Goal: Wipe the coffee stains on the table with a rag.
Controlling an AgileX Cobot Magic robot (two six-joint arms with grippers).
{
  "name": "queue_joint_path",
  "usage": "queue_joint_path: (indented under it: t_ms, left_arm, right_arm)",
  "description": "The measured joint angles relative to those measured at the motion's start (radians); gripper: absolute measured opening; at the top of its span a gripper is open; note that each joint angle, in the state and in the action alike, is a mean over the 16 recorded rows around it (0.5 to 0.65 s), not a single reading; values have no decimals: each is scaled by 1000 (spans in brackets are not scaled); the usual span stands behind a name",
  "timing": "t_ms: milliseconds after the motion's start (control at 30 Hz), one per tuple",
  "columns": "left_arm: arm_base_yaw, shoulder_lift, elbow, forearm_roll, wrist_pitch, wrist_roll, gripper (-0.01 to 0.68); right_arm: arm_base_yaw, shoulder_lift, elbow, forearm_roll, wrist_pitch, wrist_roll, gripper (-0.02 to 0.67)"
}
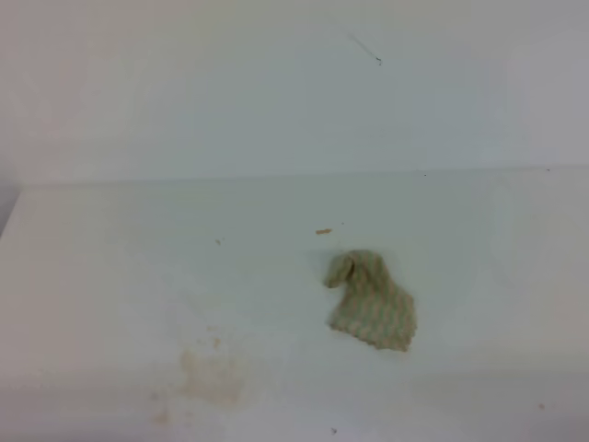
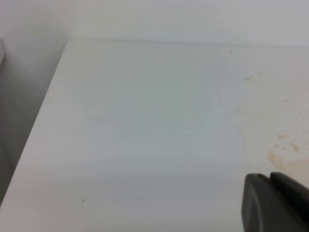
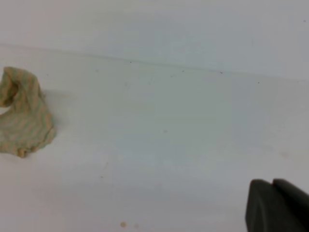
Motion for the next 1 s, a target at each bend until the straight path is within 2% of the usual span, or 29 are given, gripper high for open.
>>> queue_joint_path:
  t_ms: [1000]
  left_arm:
    - [0, 0, -2, 0, 1, 0, 1]
  right_arm:
    - [0, 0, 0, 0, 0, 0, 0]
